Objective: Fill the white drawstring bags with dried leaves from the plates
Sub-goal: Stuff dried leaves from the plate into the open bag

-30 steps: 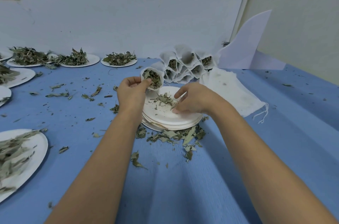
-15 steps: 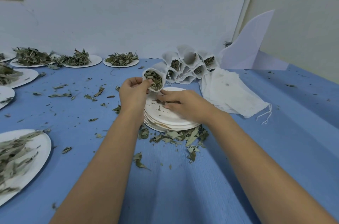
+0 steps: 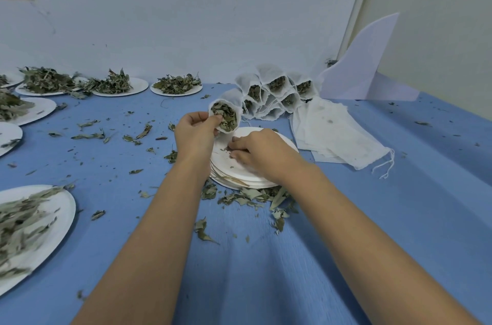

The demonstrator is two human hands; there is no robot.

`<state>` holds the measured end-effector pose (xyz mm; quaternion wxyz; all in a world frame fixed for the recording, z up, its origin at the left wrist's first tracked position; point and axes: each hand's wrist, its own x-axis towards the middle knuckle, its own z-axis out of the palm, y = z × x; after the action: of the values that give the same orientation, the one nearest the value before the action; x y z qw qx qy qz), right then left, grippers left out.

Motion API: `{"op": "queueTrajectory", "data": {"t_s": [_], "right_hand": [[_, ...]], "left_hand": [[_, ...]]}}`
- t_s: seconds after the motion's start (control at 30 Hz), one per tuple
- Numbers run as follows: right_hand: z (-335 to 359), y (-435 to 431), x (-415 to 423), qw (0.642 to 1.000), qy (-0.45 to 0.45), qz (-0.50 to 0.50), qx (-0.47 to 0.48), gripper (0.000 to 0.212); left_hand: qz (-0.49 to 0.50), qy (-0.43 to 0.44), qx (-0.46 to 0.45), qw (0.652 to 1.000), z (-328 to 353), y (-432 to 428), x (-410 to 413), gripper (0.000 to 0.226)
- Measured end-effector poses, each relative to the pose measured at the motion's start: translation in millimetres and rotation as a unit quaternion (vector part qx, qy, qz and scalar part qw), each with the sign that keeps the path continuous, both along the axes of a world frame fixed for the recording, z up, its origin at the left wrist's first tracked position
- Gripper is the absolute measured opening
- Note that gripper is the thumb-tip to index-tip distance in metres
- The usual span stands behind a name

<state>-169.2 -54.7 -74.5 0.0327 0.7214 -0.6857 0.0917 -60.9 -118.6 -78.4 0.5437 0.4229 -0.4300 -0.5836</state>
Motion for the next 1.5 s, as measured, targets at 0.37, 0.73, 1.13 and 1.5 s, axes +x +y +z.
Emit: {"op": "queueTrajectory", "data": {"t_s": [0.37, 0.73, 1.13, 1.5], "right_hand": [[-13.5, -3.3, 1.2, 0.988, -0.087, -0.063, -0.113, 0.024], [41.5, 18.8, -13.4, 0.844, -0.501, -0.102, -0.161, 0.016], [51.0, -23.7, 4.7, 0.907, -0.322, -0.23, -0.146, 0.028], [43.1, -23.0, 12.6, 0.846, -0.442, -0.229, -0.189, 0.043]], "left_hand": [[-0.006, -0.005, -0.015, 1.0, 1.3, 2.3, 0.5, 0.012], [0.029, -0.069, -0.093, 0.993, 1.6, 5.1, -5.5, 0.013], [-0.062, -0.093, -0.139, 0.984, 3.8, 18.0, -11.3, 0.018], [-0.09, -0.17, -0.223, 0.956, 5.2, 19.8, -15.2, 0.018]]}}
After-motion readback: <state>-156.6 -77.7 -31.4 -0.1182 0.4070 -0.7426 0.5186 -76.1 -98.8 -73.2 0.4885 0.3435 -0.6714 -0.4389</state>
